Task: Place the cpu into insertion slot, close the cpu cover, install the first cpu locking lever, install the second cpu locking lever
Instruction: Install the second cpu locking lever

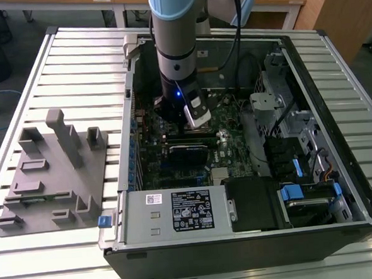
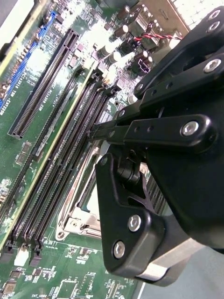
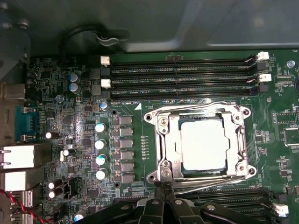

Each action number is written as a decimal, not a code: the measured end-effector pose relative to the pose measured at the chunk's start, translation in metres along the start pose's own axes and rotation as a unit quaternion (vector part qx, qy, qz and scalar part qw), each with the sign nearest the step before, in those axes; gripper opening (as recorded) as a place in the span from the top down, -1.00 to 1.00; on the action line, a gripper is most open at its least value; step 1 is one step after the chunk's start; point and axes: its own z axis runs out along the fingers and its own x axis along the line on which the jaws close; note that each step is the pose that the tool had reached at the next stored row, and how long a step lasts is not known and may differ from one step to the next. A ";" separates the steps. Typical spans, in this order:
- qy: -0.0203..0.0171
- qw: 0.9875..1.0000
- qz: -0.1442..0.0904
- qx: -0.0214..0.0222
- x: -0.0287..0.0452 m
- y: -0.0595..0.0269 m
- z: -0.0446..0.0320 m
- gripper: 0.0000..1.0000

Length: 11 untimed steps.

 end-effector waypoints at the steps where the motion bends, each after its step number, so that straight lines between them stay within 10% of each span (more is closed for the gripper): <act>1: 0.000 1.000 0.000 0.000 0.0002 -0.0001 0.0003 0.80; 11: 0.001 1.000 0.001 -0.013 0.0005 -0.0008 0.0015 0.80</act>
